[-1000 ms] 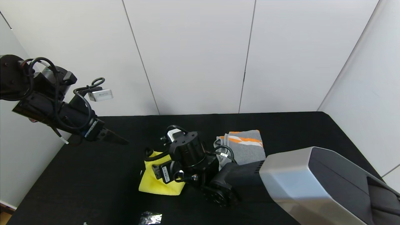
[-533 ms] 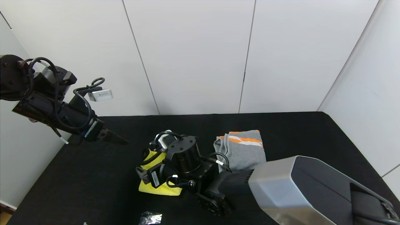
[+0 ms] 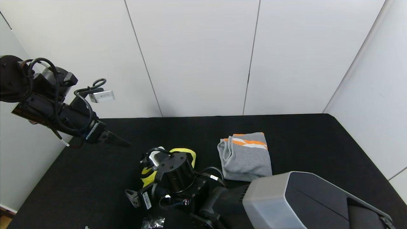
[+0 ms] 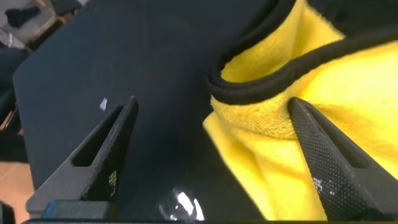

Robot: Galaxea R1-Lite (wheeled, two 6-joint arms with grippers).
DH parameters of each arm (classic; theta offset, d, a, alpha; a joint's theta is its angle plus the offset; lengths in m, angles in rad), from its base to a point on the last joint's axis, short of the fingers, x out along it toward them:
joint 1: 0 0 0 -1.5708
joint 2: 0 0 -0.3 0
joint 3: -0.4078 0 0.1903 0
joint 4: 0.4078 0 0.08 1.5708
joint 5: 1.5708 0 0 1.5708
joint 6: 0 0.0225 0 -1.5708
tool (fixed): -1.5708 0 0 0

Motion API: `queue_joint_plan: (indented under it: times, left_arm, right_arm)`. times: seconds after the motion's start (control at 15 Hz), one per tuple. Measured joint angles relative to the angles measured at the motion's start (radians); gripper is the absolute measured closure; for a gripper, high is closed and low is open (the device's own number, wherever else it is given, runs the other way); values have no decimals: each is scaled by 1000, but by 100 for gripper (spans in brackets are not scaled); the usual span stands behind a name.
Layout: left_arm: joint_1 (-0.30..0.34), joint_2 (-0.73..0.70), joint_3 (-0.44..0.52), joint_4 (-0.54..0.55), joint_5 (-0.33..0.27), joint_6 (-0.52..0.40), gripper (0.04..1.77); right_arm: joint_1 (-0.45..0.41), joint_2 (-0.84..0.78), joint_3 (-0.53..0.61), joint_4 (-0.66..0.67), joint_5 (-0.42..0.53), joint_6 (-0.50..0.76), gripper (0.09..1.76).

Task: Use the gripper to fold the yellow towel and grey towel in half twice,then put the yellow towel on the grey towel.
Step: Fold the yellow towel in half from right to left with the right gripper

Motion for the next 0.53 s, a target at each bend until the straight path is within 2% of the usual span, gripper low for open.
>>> queue_joint_plan:
  times: [0.53]
  left_arm:
    - [0, -3, 0, 0, 0, 0, 9]
  right_arm:
    - [9, -16, -5, 33, 1, 21, 14]
